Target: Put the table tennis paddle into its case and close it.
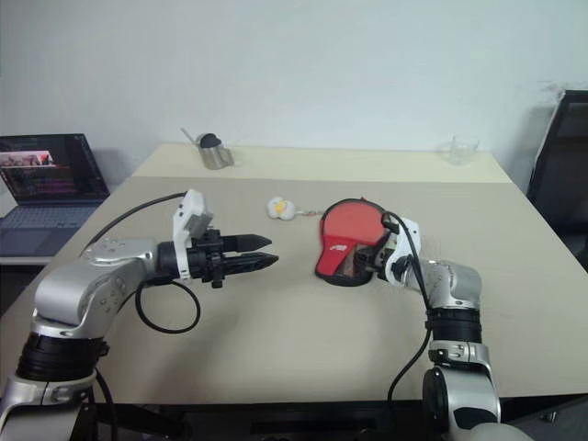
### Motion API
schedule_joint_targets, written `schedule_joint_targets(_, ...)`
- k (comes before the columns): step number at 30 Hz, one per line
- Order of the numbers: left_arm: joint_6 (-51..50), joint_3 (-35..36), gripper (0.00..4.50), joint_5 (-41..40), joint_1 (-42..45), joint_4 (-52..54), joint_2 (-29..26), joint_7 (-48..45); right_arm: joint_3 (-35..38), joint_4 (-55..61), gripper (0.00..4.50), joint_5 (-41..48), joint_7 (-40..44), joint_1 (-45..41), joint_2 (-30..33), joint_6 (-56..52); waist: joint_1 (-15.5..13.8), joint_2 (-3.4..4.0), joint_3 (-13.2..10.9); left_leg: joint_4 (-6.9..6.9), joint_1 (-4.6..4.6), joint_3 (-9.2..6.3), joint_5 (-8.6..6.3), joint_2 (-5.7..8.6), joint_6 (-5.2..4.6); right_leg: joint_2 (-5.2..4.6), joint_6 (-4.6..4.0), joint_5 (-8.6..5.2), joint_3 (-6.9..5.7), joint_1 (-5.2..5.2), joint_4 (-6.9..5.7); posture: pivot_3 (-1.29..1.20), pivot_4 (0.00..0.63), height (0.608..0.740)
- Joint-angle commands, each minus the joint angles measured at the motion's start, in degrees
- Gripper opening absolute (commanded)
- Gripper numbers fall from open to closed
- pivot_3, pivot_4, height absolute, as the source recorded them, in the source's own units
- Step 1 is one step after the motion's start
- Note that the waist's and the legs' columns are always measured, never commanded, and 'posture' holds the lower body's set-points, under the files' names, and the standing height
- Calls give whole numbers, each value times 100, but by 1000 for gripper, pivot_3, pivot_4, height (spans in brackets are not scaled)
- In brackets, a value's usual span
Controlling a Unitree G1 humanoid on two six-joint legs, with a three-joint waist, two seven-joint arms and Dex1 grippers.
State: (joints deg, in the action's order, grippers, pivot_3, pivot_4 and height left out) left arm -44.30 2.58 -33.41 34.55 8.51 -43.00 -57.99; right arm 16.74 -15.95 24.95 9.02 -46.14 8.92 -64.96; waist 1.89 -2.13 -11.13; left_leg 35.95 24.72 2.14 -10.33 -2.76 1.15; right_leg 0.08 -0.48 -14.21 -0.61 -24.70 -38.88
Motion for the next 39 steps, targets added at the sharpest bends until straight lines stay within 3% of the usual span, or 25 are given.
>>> schedule_joint_targets(1,54,110,2356,-30,86,93,-50,33,50,99,4235,22,-31,-113,57,142,0,0,0,0,0,0,0,0,0,0,0,0,0,0,0,0,150,740)
schedule_joint_targets(10,46,122,2356,-57,90,119,-21,61,-111,516,4235,231,231,11,-42,241,0,0,0,0,0,0,0,0,0,0,0,0,0,0,0,0,150,740)
schedule_joint_targets(12,55,119,2356,-60,92,119,-21,58,-144,389,3879,170,142,-24,-26,113,0,0,0,0,0,1,0,0,0,0,0,0,0,0,0,0,150,740)
schedule_joint_targets(14,57,117,2356,-65,92,123,-23,59,-181,336,3879,131,150,-16,1,148,0,0,0,0,0,1,0,-1,0,0,0,0,1,0,0,0,150,740)
schedule_joint_targets(17,58,120,2356,-76,87,130,-21,65,-251,315,3279,191,333,-43,17,253,1,0,0,0,0,1,0,0,0,0,0,0,0,0,0,0,150,740)
schedule_joint_targets(20,65,109,2356,-76,87,122,-16,73,-268,80,2360,71,268,-90,39,324,0,0,0,0,0,1,0,0,0,0,0,0,0,0,0,0,150,740)
schedule_joint_targets(21,65,104,2356,-75,86,124,-15,79,-218,74,2360,77,284,-58,22,503,1,0,0,0,0,1,0,0,0,0,0,0,0,0,0,0,150,740)
schedule_joint_targets(24,57,107,2356,-89,80,140,-21,80,-207,242,1677,189,377,1,11,550,1,1,0,0,0,1,0,0,0,0,0,0,1,0,0,0,150,740)
schedule_joint_targets(29,61,102,2356,-79,79,130,-32,84,-134,238,66,116,199,66,33,522,0,1,0,0,0,0,0,-1,0,0,0,0,1,0,0,0,150,740)
schedule_joint_targets(39,61,111,2356,-71,81,135,-50,90,-207,413,26,130,166,114,203,141,-5,1,0,0,1,0,0,0,0,-1,0,0,0,0,1,0,150,740)
